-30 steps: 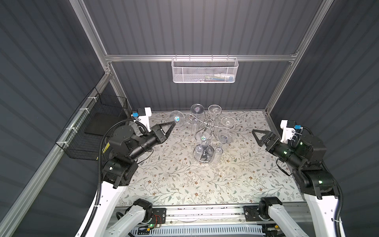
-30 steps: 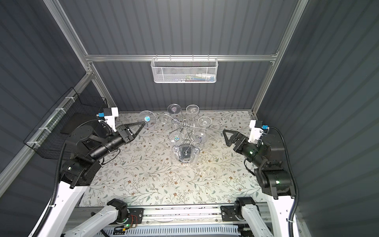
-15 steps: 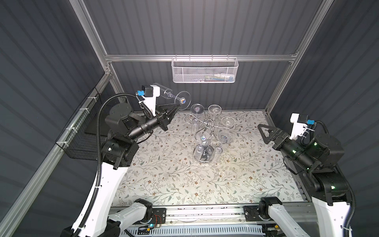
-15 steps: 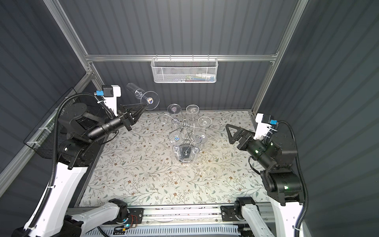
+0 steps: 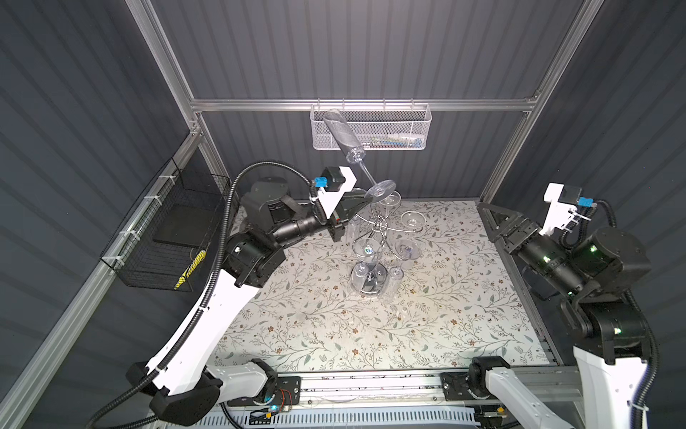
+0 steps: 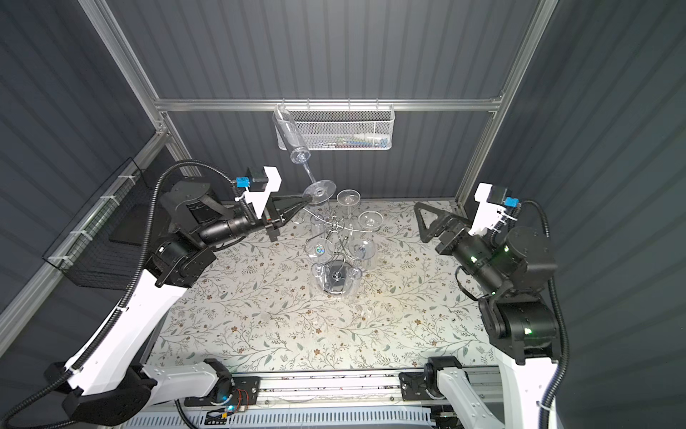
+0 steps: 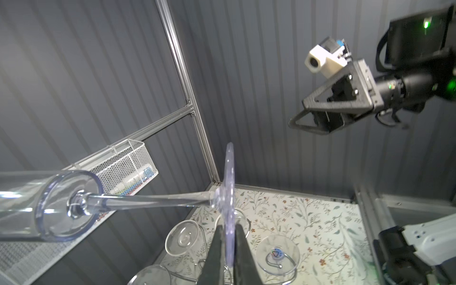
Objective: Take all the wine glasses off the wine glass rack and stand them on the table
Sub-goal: 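Lift the flute up off the rack with the left gripper, then swing the flute upright toward the right gripper while the right gripper approaches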
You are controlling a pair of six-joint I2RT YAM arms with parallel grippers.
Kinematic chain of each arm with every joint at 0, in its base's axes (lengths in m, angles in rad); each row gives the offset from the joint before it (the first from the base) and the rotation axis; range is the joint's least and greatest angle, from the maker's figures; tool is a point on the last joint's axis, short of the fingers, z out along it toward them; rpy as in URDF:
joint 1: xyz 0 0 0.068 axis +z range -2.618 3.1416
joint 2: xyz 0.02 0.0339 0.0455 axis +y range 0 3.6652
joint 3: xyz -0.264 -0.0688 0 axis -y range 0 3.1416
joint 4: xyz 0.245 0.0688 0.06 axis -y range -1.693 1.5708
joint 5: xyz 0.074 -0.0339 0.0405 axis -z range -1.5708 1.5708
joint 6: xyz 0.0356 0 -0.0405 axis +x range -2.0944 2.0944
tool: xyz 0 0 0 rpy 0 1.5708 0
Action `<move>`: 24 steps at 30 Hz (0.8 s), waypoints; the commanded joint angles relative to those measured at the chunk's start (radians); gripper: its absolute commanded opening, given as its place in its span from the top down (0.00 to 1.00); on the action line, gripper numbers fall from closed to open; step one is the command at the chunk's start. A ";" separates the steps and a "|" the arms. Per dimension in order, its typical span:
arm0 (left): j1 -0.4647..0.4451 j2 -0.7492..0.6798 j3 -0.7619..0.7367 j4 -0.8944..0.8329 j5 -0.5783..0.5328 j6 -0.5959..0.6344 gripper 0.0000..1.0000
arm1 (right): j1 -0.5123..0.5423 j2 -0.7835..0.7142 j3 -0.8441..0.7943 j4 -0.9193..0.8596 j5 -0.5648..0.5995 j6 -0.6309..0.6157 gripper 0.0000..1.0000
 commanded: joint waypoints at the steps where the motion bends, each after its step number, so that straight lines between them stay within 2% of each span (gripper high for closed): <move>1: -0.058 0.019 0.031 0.002 -0.109 0.219 1.00 | 0.004 0.012 0.028 0.051 -0.066 0.020 0.01; 3: -0.097 0.037 0.028 -0.004 -0.180 0.288 1.00 | 0.004 0.022 0.039 0.075 -0.114 0.022 0.01; 8: -0.155 0.074 0.038 -0.027 -0.228 0.403 1.00 | 0.005 0.089 0.104 0.084 -0.303 0.038 0.04; 14: -0.220 0.113 0.061 -0.083 -0.284 0.557 1.00 | 0.008 0.155 0.169 -0.016 -0.395 -0.032 0.09; 19: -0.286 0.145 0.077 -0.136 -0.331 0.668 1.00 | 0.063 0.215 0.219 -0.123 -0.375 -0.113 0.19; 24: -0.337 0.167 0.095 -0.167 -0.362 0.734 1.00 | 0.158 0.275 0.271 -0.219 -0.303 -0.201 0.30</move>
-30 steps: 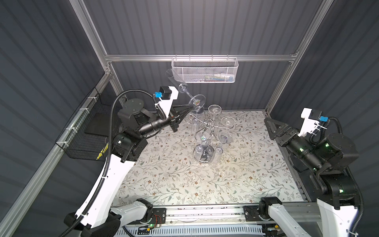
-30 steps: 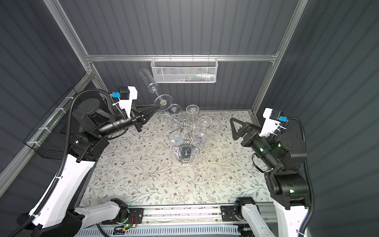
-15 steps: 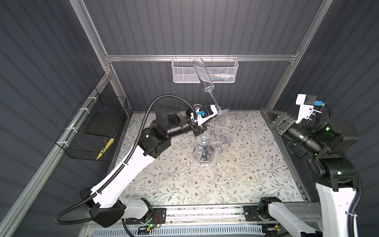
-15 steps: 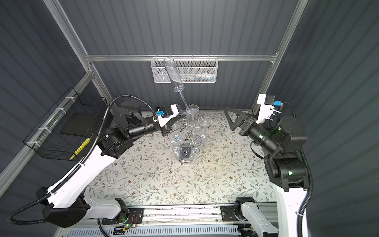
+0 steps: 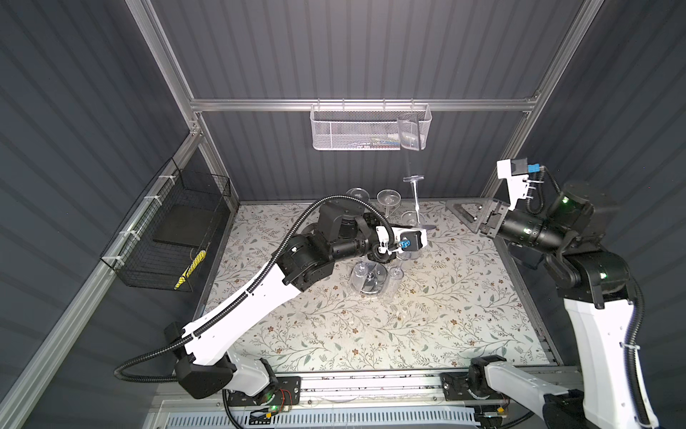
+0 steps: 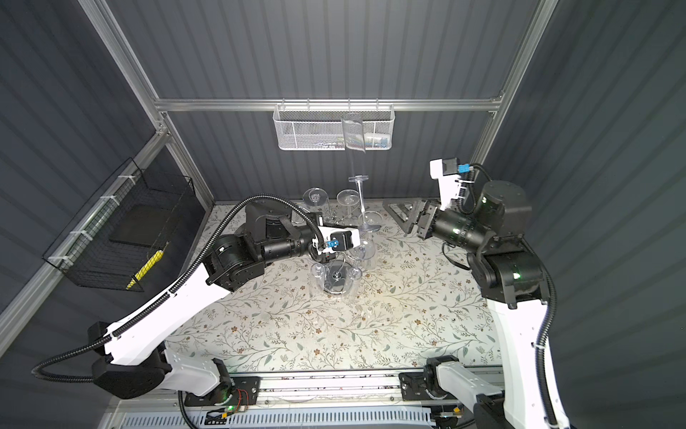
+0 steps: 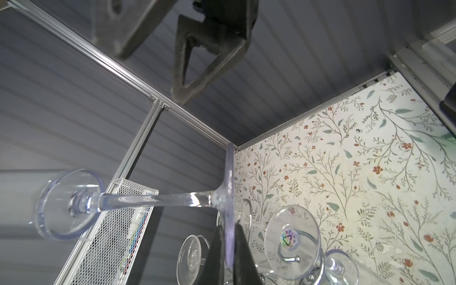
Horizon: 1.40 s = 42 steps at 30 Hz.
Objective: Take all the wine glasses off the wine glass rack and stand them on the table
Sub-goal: 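Swing the flute upright toward the right gripper while the right gripper approaches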
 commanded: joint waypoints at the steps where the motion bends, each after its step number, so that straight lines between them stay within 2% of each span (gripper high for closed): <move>1: -0.031 0.011 0.050 -0.030 -0.046 0.105 1.00 | 0.052 0.015 0.038 -0.090 0.042 -0.089 0.32; 11: -0.081 0.019 0.034 -0.023 -0.088 0.136 1.00 | 0.150 0.083 0.023 -0.112 0.131 -0.126 0.55; 26: -0.097 0.015 0.022 -0.018 -0.106 0.128 1.00 | 0.190 0.071 -0.042 -0.050 0.160 -0.095 1.00; 29: -0.097 0.008 0.007 -0.009 -0.107 0.129 1.00 | 0.191 0.070 -0.048 -0.042 0.160 -0.090 1.00; 31: -0.097 -0.004 -0.014 0.014 -0.108 0.127 0.95 | 0.192 0.065 -0.054 -0.033 0.160 -0.085 1.00; 36: -0.097 -0.038 -0.067 0.080 -0.110 0.101 0.61 | 0.193 0.052 -0.055 -0.026 0.175 -0.090 1.00; 42: -0.097 -0.111 -0.159 0.185 -0.082 0.014 0.42 | 0.193 0.045 -0.034 -0.042 0.196 -0.136 1.00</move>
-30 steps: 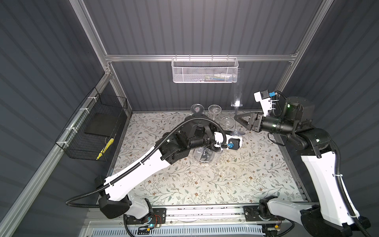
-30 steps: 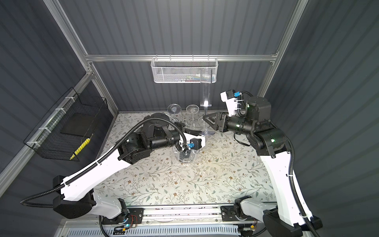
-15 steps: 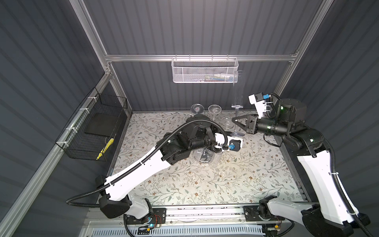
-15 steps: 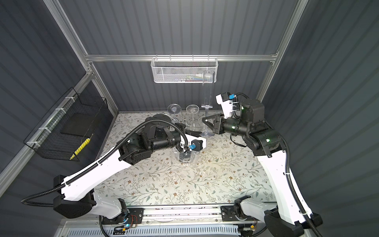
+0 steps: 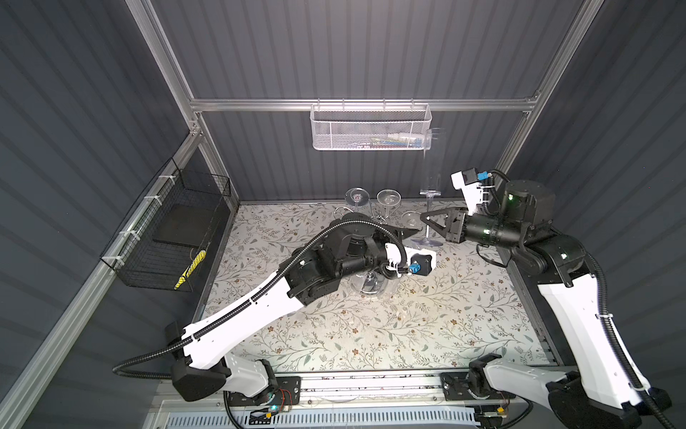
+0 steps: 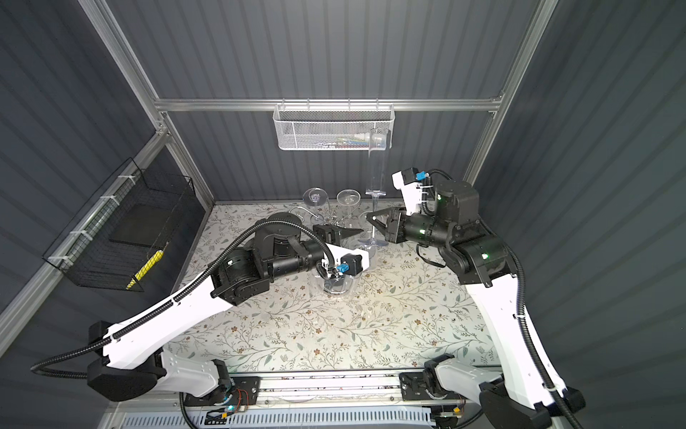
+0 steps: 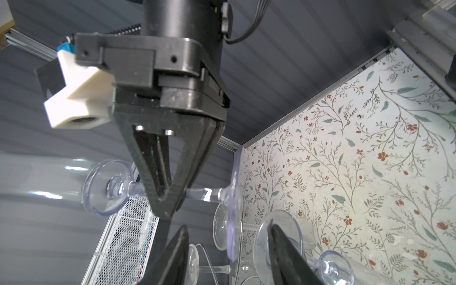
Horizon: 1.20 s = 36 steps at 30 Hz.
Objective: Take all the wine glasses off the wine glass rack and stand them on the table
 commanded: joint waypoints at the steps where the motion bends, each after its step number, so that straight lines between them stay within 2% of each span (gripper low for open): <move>1: -0.004 -0.069 -0.054 0.119 0.024 -0.076 0.40 | 0.004 -0.020 0.027 0.011 0.018 -0.047 1.00; 8: -0.004 -0.143 -0.104 0.193 0.038 -0.264 0.26 | 0.004 -0.004 0.087 -0.005 0.044 -0.148 1.00; 11: -0.005 -0.167 -0.093 0.205 0.062 -0.410 0.22 | 0.006 -0.025 0.063 0.032 0.049 -0.215 1.00; 13: -0.003 -0.174 -0.072 0.208 0.077 -0.491 0.20 | 0.006 -0.039 0.019 0.078 0.074 -0.257 1.00; 17: -0.003 -0.139 0.046 0.105 0.069 -0.618 0.17 | 0.020 -0.109 -0.076 0.164 0.088 -0.317 1.00; 25: 0.032 -0.082 0.128 0.129 0.090 -0.762 0.15 | 0.115 -0.093 -0.104 0.173 0.155 -0.355 1.00; 31: 0.139 -0.034 0.171 0.163 0.195 -0.911 0.14 | 0.169 -0.086 -0.106 0.175 0.176 -0.355 1.00; 36: 0.164 -0.017 0.169 0.213 0.234 -0.940 0.13 | 0.201 -0.079 -0.097 0.166 0.184 -0.355 1.00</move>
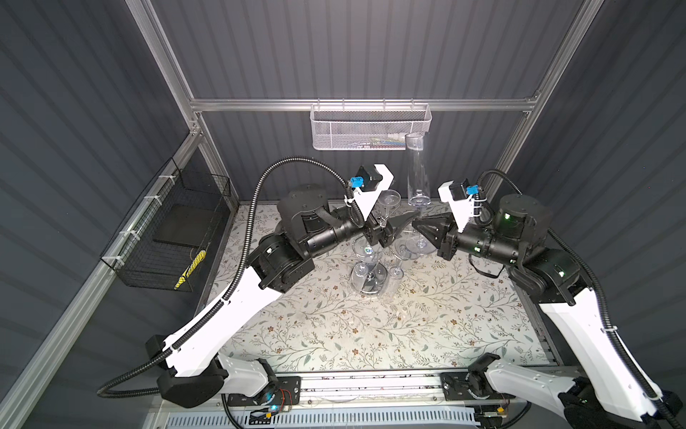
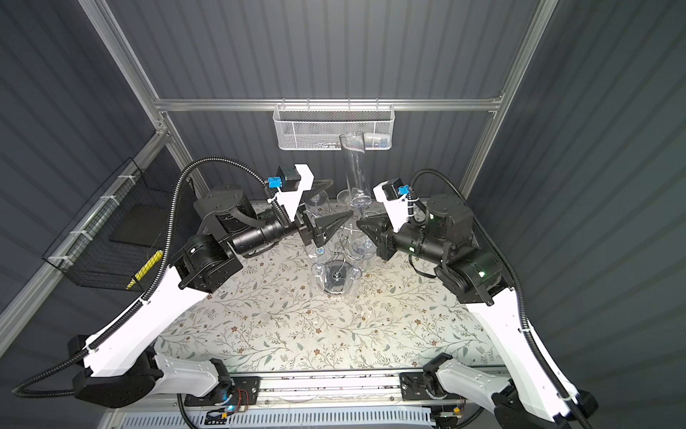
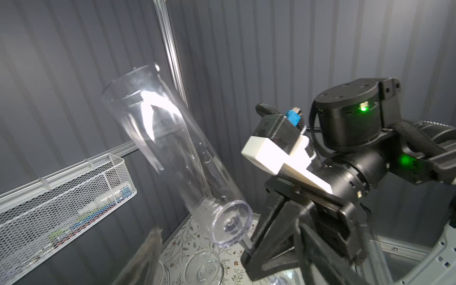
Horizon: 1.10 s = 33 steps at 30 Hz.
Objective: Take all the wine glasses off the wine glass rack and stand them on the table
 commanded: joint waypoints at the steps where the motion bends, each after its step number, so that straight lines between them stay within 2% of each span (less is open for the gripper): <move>1: -0.001 0.009 0.039 0.046 0.074 -0.065 0.13 | 0.020 0.005 0.013 0.031 0.014 -0.014 1.00; 7: 0.001 0.034 0.061 0.064 0.108 -0.112 0.12 | 0.049 0.006 0.008 0.032 0.028 -0.022 1.00; 17: 0.013 0.041 0.071 0.119 0.017 -0.220 0.12 | 0.097 -0.020 -0.031 0.056 0.059 -0.057 1.00; 23: 0.024 0.056 0.085 0.145 0.010 -0.295 0.12 | 0.123 -0.030 -0.052 0.074 0.064 -0.085 1.00; 29: 0.034 0.069 0.096 0.190 -0.024 -0.454 0.17 | 0.148 -0.031 -0.061 0.092 0.112 -0.111 1.00; 33: 0.036 0.078 0.103 0.201 -0.019 -0.497 0.22 | 0.162 -0.031 -0.065 0.102 0.118 -0.125 1.00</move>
